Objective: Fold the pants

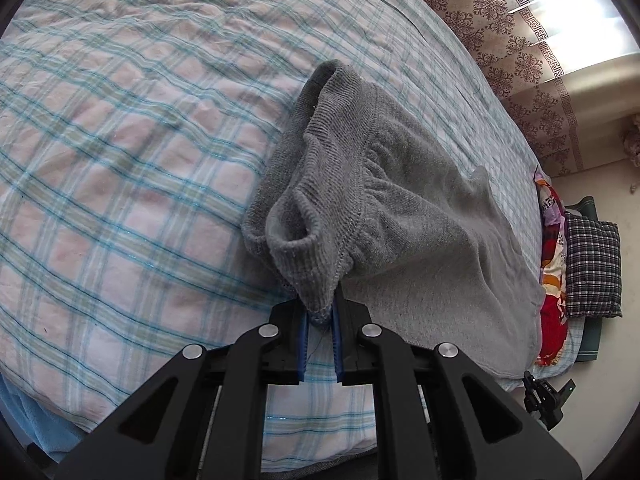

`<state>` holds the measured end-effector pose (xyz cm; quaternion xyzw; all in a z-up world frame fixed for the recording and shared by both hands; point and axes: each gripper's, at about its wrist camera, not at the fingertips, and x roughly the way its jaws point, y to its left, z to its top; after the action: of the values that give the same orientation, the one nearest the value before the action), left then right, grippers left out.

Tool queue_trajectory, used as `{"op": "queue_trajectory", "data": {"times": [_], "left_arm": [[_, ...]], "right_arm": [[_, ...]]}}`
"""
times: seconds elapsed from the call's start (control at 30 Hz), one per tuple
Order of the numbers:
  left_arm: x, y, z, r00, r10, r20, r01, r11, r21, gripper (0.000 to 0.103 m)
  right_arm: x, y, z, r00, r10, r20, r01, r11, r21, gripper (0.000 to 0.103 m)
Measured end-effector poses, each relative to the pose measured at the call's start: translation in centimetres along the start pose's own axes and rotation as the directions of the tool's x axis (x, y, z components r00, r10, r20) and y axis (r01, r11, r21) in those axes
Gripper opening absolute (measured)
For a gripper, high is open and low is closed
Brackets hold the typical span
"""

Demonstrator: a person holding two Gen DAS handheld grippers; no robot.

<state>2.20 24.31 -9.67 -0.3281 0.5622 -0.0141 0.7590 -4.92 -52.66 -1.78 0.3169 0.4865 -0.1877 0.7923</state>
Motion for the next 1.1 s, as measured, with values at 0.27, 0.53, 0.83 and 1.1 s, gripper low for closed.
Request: {"op": "queue_trajectory", "data": {"times": [0.27, 0.53, 0.83, 1.1], "left_arm": [[-0.2, -1.4, -0.1, 0.999, 0.039, 0.003, -0.039, 0.998, 0.057, 0.011], [-0.1, -0.5, -0.3, 0.999, 0.044, -0.013, -0.043, 0.998, 0.036, 0.029], [-4.0, -2.3, -0.3, 0.969, 0.213, 0.128, -0.227, 0.968, 0.104, 0.046], [-4.8, -7.8, 0.0, 0.952, 0.200, 0.231, -0.256, 0.935, 0.246, 0.047]], "right_arm": [[-2.4, 1.3, 1.2, 0.998, 0.022, 0.060, -0.021, 0.999, -0.028, 0.008], [-1.9, -0.7, 1.9, 0.995, -0.087, 0.047, 0.085, 0.996, 0.037, 0.035], [-2.0, 5.8, 3.3, 0.990, 0.018, 0.138, 0.004, 0.988, -0.157, 0.035], [4.7, 11.0, 2.8, 1.000, -0.001, 0.007, 0.004, 0.945, -0.328, 0.035]]}}
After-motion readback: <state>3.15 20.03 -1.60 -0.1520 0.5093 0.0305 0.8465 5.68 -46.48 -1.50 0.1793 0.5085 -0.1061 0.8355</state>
